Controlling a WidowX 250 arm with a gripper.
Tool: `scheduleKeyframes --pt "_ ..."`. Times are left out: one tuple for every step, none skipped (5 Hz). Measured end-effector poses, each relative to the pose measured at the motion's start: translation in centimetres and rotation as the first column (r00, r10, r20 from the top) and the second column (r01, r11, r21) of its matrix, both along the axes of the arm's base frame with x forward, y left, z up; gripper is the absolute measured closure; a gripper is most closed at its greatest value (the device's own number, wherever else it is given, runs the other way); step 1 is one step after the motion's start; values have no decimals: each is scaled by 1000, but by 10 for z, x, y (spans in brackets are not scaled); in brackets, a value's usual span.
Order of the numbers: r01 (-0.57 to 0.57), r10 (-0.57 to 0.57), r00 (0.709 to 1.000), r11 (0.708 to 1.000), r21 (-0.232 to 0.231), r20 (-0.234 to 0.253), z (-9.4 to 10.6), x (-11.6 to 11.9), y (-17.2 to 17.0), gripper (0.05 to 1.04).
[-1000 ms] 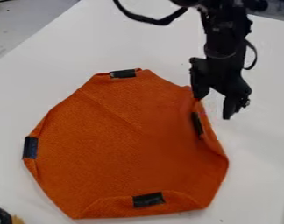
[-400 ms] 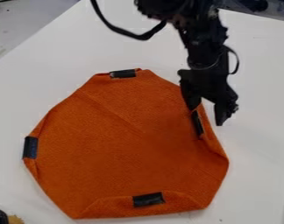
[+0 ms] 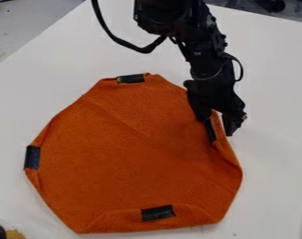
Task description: Fold the cloth from right to middle
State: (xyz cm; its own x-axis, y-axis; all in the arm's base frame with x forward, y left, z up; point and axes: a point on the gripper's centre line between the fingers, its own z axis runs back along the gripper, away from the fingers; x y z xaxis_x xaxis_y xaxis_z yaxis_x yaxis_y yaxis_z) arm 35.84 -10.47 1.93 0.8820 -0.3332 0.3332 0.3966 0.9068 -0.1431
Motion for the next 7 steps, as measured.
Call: scheduleKeyframes --pt "-5 5 1000 1000 6 -2 0 0 1 400" --pt "-8 8 1000 1000 20 -5 -1 -1 2 711" --pt "-11 11 1000 999 35 -4 -2 -1 2 924" --pt "-7 7 1000 999 45 4 0 -3 4 1021" --pt "14 -14 1000 996 90 1 11 -4 4 1030" --pt "-11 -1 997 987 159 75 47 2 15 1030" --pt "-72 49 988 985 159 144 68 4 39 1031"
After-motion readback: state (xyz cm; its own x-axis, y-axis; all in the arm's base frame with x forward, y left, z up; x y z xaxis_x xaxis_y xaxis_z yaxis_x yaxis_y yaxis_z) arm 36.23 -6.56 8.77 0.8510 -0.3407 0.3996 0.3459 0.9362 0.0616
